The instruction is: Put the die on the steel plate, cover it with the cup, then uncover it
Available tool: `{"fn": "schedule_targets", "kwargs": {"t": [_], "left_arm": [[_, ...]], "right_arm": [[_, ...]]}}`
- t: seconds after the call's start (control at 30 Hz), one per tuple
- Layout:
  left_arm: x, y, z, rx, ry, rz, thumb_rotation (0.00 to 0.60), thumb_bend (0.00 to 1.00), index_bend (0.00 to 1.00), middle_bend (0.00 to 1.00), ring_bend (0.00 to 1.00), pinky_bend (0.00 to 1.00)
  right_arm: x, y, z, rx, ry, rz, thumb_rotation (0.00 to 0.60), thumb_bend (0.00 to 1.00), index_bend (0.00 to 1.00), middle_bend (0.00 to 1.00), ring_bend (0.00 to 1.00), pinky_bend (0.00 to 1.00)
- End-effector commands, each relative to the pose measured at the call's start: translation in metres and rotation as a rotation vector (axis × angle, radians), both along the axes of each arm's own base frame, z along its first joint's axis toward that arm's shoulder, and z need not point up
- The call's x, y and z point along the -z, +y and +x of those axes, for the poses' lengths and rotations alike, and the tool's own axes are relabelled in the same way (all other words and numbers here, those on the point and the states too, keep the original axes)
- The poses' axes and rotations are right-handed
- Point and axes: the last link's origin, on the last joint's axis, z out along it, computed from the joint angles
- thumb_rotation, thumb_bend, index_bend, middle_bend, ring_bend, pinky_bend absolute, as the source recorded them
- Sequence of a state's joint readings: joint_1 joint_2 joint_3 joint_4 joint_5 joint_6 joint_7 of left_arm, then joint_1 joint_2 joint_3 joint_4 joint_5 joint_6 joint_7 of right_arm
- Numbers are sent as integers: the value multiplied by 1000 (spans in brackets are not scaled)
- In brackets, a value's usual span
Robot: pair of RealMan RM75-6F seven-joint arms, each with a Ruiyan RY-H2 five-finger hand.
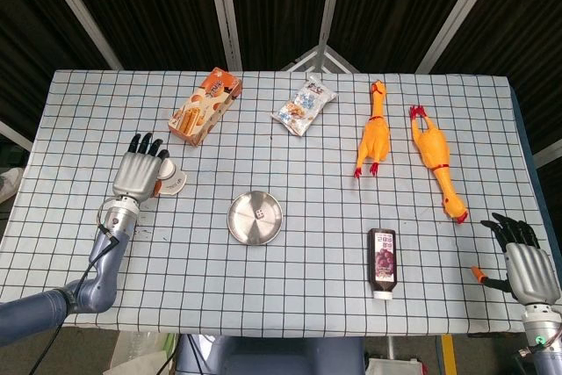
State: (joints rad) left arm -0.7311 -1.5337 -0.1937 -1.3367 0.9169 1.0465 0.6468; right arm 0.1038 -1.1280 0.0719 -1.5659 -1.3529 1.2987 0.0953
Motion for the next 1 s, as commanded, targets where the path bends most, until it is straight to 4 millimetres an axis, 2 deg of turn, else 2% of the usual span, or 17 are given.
{"fn": "schedule_targets", "kwargs": {"t": [0.03, 0.13, 0.27, 0.47, 0.67, 0.77, 0.9, 1.0], "left_arm": [[-4, 1, 5, 13, -13, 10, 600, 414, 223, 95, 0, 0], [-9, 0, 8, -12, -49, 6, 600, 391, 223, 81, 0, 0], [-16, -2, 14, -151, -208, -38, 600, 388, 214, 60, 0, 0], [-38, 4, 25, -301, -172, -47, 600, 385, 230, 44, 0, 0], [-55, 14, 58, -449, -128, -29, 600, 378, 274, 44, 0, 0], [-64, 23, 78, -468, -70, 13, 600, 380, 281, 50, 0, 0], [-64, 30, 99, -468, -9, 46, 600, 381, 288, 56, 0, 0], [-62, 33, 102, -462, 49, 63, 600, 381, 283, 54, 0, 0]], "right_arm": [[0, 0, 0, 2, 0, 3, 600, 232, 208, 108, 93, 0], [0, 0, 0, 4, -1, 7, 600, 232, 208, 108, 93, 0], [2, 0, 0, 6, -1, 12, 600, 232, 208, 108, 93, 0], [3, 0, 0, 11, 3, 22, 600, 232, 209, 108, 93, 0], [5, 0, -2, 23, 11, 38, 600, 232, 209, 108, 93, 0], [6, 0, -3, 27, 12, 38, 600, 232, 209, 108, 93, 0], [5, -1, -3, 31, 8, 33, 600, 232, 208, 108, 93, 0], [4, -1, -4, 38, 3, 31, 600, 232, 208, 108, 93, 0]]}}
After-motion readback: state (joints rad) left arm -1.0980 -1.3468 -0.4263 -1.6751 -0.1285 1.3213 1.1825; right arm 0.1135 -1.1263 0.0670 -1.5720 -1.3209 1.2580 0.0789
